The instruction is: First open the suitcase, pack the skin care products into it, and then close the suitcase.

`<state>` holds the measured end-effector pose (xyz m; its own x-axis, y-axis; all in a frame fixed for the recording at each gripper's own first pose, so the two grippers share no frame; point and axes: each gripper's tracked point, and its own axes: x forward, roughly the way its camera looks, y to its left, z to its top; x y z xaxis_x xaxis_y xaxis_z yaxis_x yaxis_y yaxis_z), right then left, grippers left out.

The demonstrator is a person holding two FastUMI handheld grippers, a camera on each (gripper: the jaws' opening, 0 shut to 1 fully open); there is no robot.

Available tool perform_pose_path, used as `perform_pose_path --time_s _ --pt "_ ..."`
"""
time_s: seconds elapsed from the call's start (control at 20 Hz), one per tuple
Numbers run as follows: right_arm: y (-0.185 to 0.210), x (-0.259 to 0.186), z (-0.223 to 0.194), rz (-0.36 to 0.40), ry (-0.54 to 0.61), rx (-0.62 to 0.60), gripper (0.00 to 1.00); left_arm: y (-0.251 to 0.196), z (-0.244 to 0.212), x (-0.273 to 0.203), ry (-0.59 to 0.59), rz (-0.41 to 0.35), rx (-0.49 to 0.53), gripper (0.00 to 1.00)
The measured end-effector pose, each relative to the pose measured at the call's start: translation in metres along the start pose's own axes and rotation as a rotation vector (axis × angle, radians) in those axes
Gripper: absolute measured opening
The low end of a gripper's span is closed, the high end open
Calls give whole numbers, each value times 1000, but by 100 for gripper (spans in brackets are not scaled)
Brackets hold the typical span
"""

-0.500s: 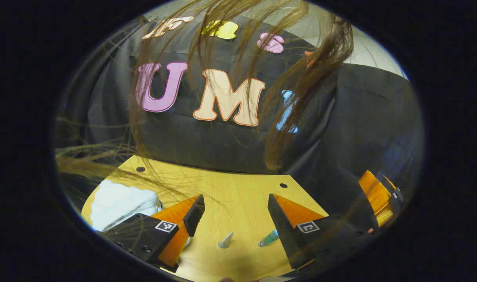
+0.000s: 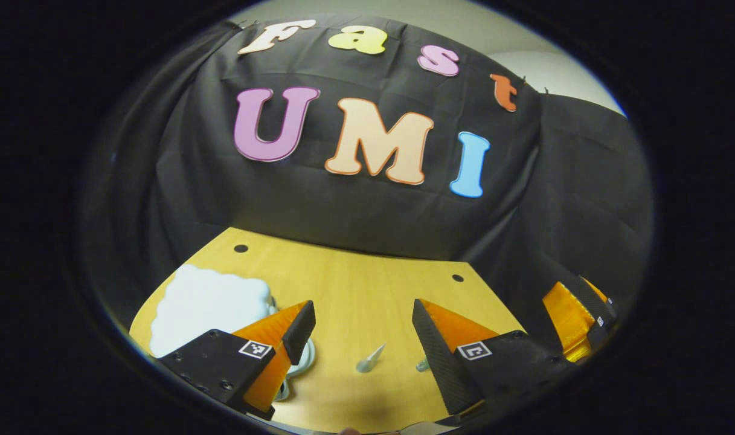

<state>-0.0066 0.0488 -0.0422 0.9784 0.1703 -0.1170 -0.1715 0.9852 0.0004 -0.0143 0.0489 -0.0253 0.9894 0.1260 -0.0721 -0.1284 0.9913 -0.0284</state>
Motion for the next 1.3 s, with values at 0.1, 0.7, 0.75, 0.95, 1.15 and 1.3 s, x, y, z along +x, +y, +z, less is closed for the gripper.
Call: perform_pose_path --time_s 0.1,0.7,0.75,0.95,1.15,1.3 --pt "4 3 -4 23 12 10 99 21 -9 3 40 36 -29 95" --pt "-14 7 -22 14 62 53 99 83 -59 54 332 114 -124 94" --pt "-16 7 -22 11 61 55 100 84 -65 59 362 111 -130 93" --pt "-21 8 -25 2 72 69 99 87 -94 79 524 136 -142 88" --pt "-25 6 -30 -9 86 78 99 86 -121 93 661 146 -167 83" --pt "-28 4 -32 -17 90 75 99 97 -133 103 719 198 -113 83"
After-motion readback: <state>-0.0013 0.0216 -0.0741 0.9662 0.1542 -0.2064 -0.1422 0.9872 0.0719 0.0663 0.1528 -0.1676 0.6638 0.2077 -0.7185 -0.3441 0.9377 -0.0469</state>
